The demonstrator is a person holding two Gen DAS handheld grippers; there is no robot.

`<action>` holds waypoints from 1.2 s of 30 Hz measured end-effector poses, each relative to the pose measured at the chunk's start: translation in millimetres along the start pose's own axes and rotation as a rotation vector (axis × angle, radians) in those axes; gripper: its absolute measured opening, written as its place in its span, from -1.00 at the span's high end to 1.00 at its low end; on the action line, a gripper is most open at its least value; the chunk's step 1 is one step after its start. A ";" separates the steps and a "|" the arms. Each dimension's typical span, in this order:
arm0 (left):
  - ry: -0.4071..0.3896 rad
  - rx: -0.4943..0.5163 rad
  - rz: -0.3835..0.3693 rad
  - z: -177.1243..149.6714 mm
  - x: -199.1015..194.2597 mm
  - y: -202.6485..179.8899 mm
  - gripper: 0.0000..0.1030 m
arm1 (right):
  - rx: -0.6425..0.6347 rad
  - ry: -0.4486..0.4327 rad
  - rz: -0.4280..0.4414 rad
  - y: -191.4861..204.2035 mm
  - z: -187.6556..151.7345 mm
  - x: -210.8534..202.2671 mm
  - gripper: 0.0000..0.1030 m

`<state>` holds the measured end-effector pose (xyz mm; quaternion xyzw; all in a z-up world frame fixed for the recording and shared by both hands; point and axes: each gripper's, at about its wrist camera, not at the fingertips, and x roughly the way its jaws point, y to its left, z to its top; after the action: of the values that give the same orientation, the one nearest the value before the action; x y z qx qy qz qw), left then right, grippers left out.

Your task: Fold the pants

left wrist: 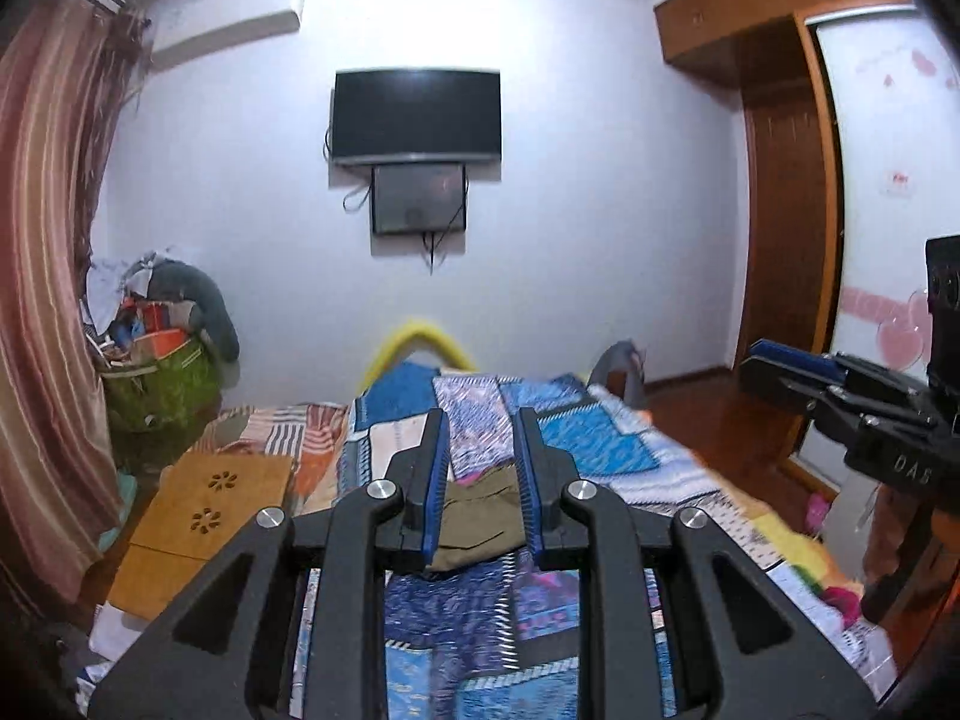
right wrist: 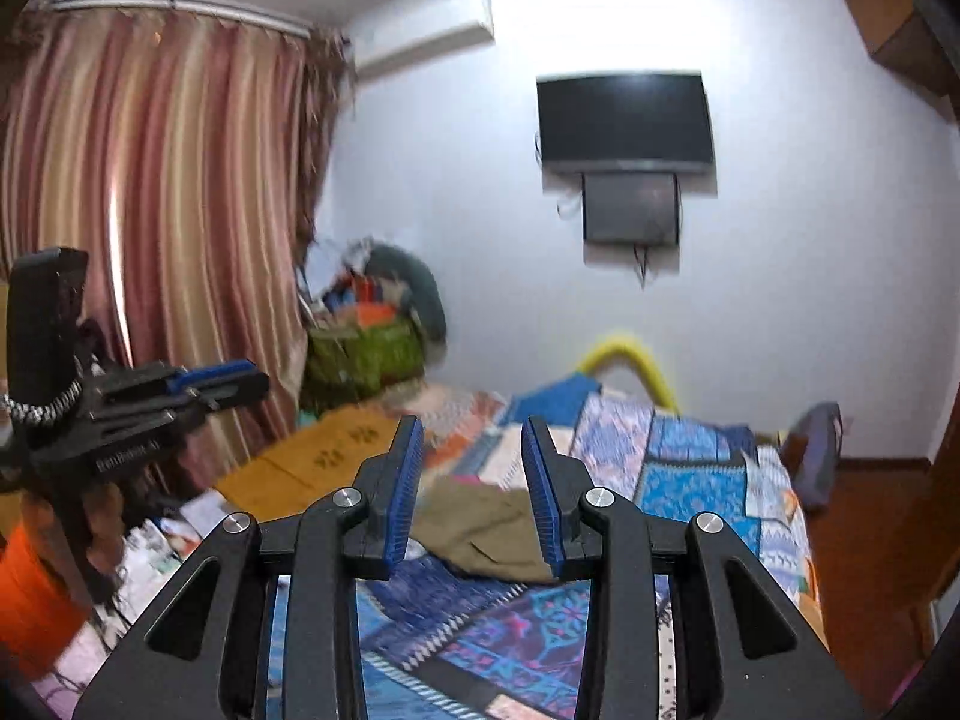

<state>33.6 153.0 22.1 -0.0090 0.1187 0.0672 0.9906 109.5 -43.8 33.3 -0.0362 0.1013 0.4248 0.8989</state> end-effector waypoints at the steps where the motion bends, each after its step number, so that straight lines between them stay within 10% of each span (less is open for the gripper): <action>1: -0.015 -0.006 -0.002 -1.3 -8.1 -2.4 0.39 | 0.001 -0.016 0.002 2.9 -1.0 -5.2 0.40; 10: -0.104 -0.035 0.022 -9.9 -56.0 -10.5 -0.53 | -0.032 -0.119 -0.026 28.3 -8.3 -23.0 -0.38; 18: -0.138 -0.012 0.074 -18.3 -75.2 -15.3 -0.95 | -0.012 -0.142 -0.074 31.6 -9.1 -30.1 -1.00; 36: -0.119 -0.014 0.064 -30.6 -74.6 -18.8 -0.99 | 0.022 -0.141 -0.099 29.9 -21.4 -50.1 -1.00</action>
<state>-42.9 123.6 10.0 -0.0083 0.0596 0.1003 0.9931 52.2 -65.9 23.7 -0.0010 0.0405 0.3804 0.9239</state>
